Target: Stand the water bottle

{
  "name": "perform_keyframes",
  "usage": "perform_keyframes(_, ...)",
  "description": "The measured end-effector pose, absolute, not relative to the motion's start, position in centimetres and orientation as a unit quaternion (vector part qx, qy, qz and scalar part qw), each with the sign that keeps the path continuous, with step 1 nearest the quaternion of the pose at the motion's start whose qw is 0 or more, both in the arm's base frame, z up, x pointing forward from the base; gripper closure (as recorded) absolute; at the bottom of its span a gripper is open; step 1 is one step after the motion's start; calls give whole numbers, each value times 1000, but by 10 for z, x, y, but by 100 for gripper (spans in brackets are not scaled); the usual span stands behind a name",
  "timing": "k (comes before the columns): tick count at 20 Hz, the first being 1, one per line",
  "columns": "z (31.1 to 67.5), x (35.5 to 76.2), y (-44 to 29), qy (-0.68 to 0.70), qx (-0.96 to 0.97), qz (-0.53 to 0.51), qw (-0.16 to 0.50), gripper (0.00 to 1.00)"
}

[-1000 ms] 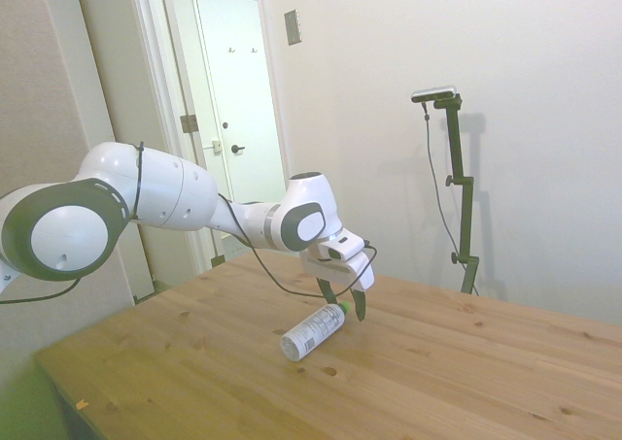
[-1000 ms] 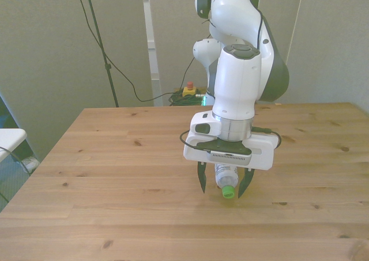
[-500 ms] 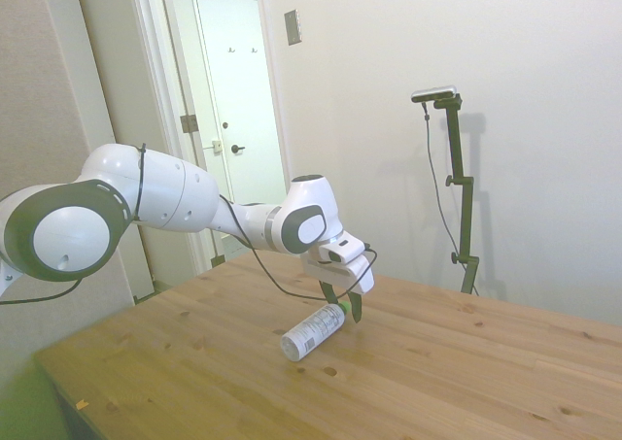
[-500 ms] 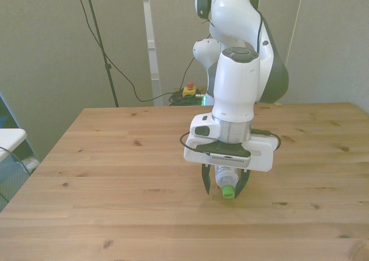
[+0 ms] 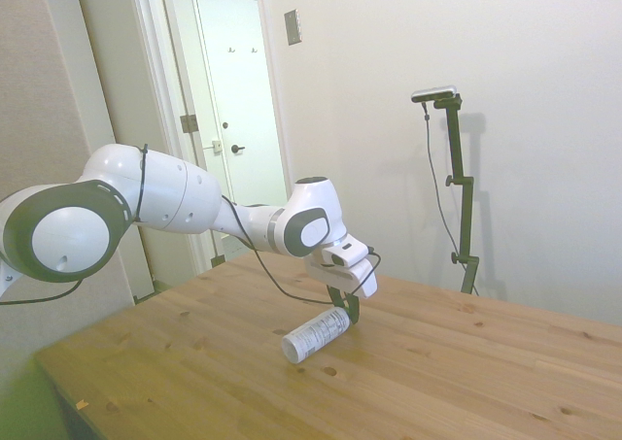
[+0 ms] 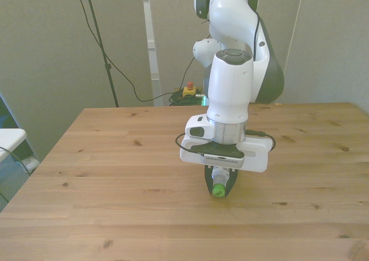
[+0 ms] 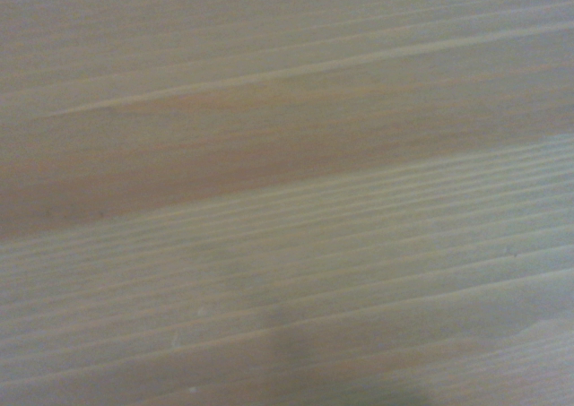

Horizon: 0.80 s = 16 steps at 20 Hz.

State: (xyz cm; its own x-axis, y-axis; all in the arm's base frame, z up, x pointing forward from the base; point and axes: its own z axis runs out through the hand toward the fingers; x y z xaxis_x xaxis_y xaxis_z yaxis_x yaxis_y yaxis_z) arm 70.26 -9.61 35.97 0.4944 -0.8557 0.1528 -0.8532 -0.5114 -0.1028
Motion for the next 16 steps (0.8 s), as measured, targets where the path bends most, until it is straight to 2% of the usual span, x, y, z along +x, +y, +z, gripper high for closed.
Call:
perform_keyframes(5, 372, 702, -97, 492, -864, -109, 15, 100)
perform_keyframes(16, 479, 684, -51, 455, -860, -228, 41, 100)
